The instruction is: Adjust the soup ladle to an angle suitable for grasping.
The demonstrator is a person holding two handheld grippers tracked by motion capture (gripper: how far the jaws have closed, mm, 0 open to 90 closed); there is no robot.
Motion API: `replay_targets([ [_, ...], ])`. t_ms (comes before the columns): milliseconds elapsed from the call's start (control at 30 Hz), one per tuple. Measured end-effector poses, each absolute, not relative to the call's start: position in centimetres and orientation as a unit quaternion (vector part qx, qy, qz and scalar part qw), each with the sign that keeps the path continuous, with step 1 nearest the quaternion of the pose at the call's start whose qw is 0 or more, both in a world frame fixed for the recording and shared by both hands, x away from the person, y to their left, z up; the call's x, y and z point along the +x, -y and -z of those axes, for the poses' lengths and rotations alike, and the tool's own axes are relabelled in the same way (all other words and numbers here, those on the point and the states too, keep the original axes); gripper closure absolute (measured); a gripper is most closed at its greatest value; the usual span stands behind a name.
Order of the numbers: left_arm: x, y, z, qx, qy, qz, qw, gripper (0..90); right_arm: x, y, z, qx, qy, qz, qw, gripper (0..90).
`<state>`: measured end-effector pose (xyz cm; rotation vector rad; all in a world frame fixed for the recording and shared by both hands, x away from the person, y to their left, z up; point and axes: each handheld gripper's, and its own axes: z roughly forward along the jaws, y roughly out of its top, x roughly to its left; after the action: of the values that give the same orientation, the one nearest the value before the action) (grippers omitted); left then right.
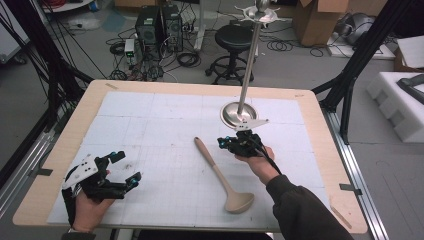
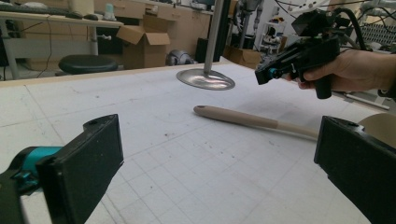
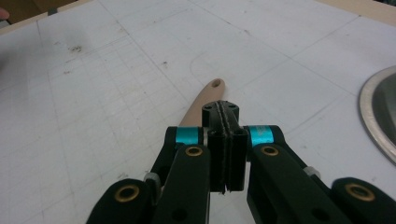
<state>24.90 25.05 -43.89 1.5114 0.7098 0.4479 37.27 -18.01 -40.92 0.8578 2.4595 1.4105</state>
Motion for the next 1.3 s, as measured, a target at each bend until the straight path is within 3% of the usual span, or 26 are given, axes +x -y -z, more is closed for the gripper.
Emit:
replay_targets([
  [700, 24.7, -25.0, 44.0, 0.666, -0.310, -0.192, 0.650, 1.7, 40.8, 13.5, 43.6, 0.277, -0.863, -0.416, 0.077, 90.0],
  [1300, 24.5, -25.2, 44.2, 0.670, -0.312, -0.189, 0.646, 1.8, 42.8, 12.0, 44.8, 0.281, -0.871, -0.399, 0.056, 90.0],
])
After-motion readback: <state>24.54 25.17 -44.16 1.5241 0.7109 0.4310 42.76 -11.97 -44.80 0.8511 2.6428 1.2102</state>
